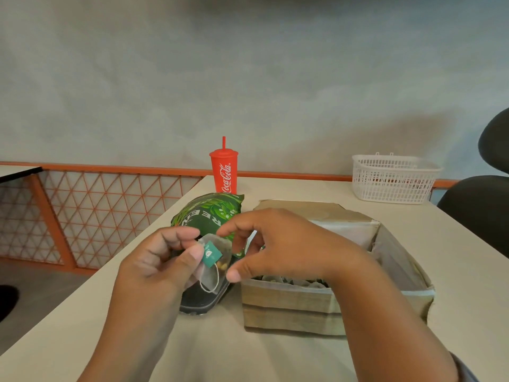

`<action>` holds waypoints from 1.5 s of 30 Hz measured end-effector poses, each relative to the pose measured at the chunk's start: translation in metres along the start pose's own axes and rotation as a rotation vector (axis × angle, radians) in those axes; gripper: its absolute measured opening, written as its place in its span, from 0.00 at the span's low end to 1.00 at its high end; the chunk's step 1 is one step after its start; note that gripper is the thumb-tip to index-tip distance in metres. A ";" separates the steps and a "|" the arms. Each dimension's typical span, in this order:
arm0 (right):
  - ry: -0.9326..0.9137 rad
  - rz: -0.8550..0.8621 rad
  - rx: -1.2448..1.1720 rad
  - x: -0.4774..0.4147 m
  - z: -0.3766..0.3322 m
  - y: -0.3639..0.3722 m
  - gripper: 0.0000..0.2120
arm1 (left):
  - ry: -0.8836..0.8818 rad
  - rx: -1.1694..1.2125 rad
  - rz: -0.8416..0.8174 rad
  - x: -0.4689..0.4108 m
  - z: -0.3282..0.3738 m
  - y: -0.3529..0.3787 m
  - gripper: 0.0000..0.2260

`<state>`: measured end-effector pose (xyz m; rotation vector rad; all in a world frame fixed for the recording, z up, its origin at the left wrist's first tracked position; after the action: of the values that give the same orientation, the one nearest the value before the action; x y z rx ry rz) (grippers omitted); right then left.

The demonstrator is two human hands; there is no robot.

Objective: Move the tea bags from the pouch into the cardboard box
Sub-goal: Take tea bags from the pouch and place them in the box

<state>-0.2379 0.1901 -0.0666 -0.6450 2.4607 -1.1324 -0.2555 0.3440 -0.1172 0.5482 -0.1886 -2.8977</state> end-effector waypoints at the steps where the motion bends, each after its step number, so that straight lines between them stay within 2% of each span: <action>1: -0.019 0.039 -0.004 -0.001 -0.001 0.000 0.18 | -0.013 0.057 0.010 0.001 0.000 0.002 0.16; 4: -0.058 0.155 -0.044 -0.004 -0.003 -0.001 0.07 | -0.049 0.181 0.032 0.005 0.000 0.006 0.13; 6: -0.078 0.192 -0.080 -0.003 -0.003 -0.003 0.02 | -0.050 0.192 0.024 0.006 -0.002 0.008 0.15; 10: -0.099 0.199 -0.091 -0.001 -0.002 -0.007 0.03 | -0.032 0.160 -0.024 0.005 -0.006 0.010 0.10; 12: -0.098 0.212 -0.101 0.001 -0.001 -0.011 0.04 | -0.022 0.103 -0.047 0.005 -0.010 0.010 0.13; 14: -0.083 0.244 -0.113 0.005 0.002 -0.017 0.05 | -0.011 0.051 -0.037 0.004 -0.014 0.010 0.11; 20: 0.016 0.467 -0.090 0.021 0.022 -0.048 0.05 | 0.055 -0.340 0.032 -0.005 -0.030 -0.001 0.13; 25: 0.091 0.564 -0.047 0.034 0.042 -0.066 0.06 | 0.056 -0.767 -0.037 -0.016 -0.047 -0.006 0.09; 28: 0.171 0.519 -0.004 0.039 0.056 -0.071 0.07 | 0.011 -0.987 -0.123 -0.028 -0.062 -0.003 0.14; 31: 0.293 0.348 0.084 0.043 0.071 -0.068 0.08 | -0.025 -1.161 -0.236 -0.038 -0.071 0.005 0.20; 34: 0.386 0.219 0.101 0.046 0.079 -0.064 0.06 | -0.031 -1.282 -0.278 -0.044 -0.077 0.011 0.23; 38: 0.354 0.247 0.049 0.045 0.077 -0.065 0.06 | -0.027 -1.344 -0.277 -0.048 -0.084 0.011 0.23; 41: 0.336 0.265 0.023 0.044 0.075 -0.064 0.06 | -0.010 -1.407 -0.273 -0.049 -0.088 0.008 0.19; 45: 0.321 0.266 0.029 0.042 0.072 -0.063 0.06 | 0.068 -1.366 -0.223 -0.048 -0.083 0.007 0.15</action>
<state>-0.2210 0.0869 -0.0672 -0.1249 2.6842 -1.2384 -0.1799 0.3396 -0.1756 0.3585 1.7483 -2.3640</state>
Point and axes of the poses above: each hand's wrist, its own x-axis away from the middle knuckle, its own y-axis out of the palm, z = x × y, the point moved 3 cm from there along -x, towards the middle knuckle, and after that the axes turned 3 degrees about -x, right-handed, at the moved point
